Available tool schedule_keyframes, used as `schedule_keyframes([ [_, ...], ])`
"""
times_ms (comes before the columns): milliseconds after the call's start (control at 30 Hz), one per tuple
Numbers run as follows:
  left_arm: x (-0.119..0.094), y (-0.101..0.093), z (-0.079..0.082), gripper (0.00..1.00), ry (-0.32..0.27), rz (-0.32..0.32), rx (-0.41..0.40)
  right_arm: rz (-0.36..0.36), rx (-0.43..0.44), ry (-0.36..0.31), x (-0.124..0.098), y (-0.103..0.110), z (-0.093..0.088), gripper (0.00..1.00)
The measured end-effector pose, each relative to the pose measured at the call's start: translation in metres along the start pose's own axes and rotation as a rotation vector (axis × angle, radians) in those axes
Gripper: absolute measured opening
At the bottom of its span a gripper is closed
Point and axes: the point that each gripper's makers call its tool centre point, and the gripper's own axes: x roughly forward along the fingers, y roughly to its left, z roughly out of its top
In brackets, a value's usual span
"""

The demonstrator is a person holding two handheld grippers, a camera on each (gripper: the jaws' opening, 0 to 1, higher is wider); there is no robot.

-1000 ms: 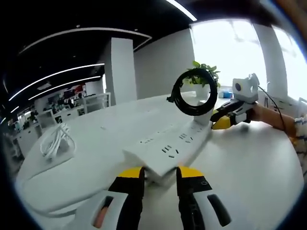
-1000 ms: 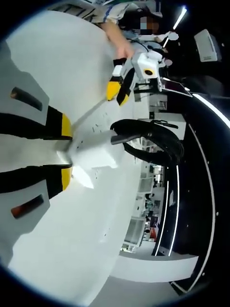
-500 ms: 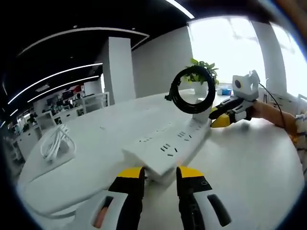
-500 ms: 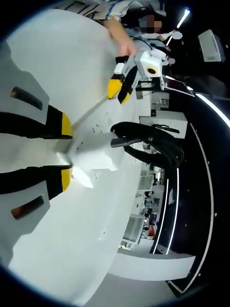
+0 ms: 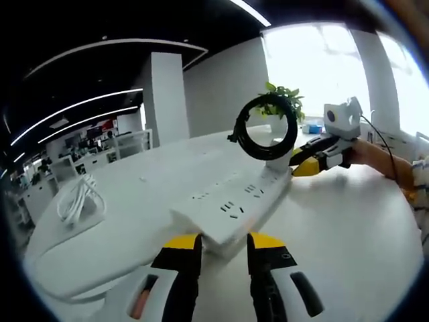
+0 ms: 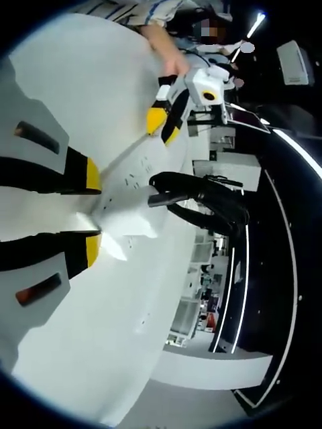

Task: Straighten the power strip on the desk, plug the charger into it

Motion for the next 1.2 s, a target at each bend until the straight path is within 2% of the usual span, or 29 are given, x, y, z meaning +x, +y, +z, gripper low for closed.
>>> schedule_keyframes([
  [100, -0.002, -0.001, 0.001, 0.27, -0.004, 0.0, -0.001, -0.011, -0.004, -0.005, -0.003, 0.001, 0.002, 0.2],
  [267, -0.007, -0.004, 0.002, 0.27, -0.016, 0.0, -0.003, -0.03, 0.038, -0.012, -0.008, -0.001, 0.002, 0.21],
  [400, -0.01, -0.005, 0.003, 0.27, -0.02, 0.014, -0.004, -0.019, 0.063, -0.023, -0.013, 0.005, 0.001, 0.22],
  [600, -0.02, -0.005, 0.002, 0.29, -0.027, 0.044, -0.006, -0.053, 0.037, -0.006, -0.021, 0.005, -0.001, 0.23],
  [933, -0.046, -0.014, 0.005, 0.3, -0.056, 0.104, -0.034, -0.092, 0.159, -0.01, -0.04, 0.013, -0.005, 0.25],
  [1200, -0.068, -0.024, 0.009, 0.32, -0.046, 0.142, -0.009, -0.115, 0.194, -0.03, -0.055, 0.024, -0.003, 0.26],
])
